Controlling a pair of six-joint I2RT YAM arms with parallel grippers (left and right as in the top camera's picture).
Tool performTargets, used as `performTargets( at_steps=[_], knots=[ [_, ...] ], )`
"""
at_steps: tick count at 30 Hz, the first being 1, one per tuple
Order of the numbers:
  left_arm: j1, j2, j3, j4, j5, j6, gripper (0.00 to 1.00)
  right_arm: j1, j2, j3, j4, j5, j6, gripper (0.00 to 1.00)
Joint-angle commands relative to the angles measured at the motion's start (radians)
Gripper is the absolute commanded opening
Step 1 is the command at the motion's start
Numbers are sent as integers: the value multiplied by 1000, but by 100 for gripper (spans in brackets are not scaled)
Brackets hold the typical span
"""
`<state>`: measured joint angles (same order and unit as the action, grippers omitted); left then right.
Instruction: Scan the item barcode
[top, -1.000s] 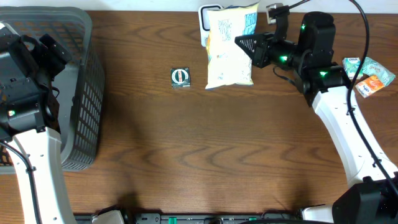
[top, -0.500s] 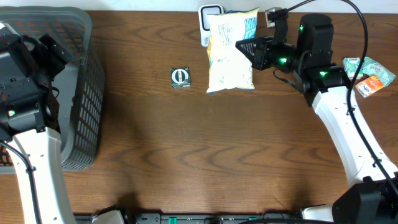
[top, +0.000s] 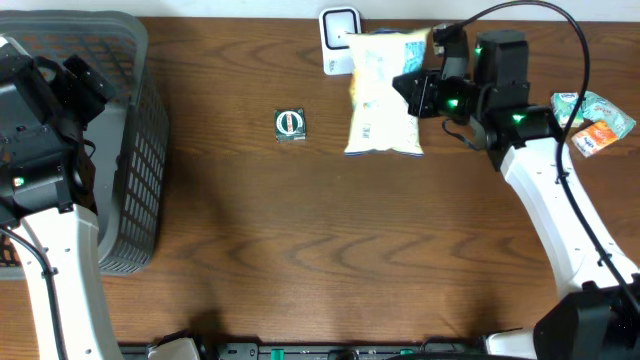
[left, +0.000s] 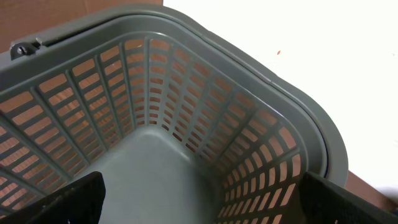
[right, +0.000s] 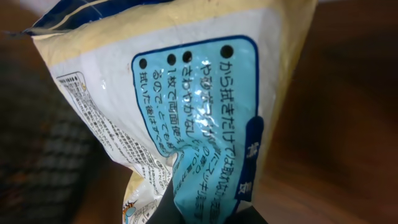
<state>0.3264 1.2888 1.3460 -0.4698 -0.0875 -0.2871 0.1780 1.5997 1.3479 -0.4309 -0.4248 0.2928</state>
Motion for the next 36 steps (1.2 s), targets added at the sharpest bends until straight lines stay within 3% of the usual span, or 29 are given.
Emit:
performTargets(
  at_steps=[1,12,19,36],
  knots=[
    [5,3,16,0,-2,10,98,34,58,11,-35,391,-29,1],
    [5,3,16,0,-2,10,98,119,218,13,-121,1212,-134,1],
    [5,3,16,0,-2,10,98,151,219,20,-127,1503,-312,1],
    [5,4,16,0,-2,10,98,146,285,-21,-190,1286,-346,1]
  ],
)
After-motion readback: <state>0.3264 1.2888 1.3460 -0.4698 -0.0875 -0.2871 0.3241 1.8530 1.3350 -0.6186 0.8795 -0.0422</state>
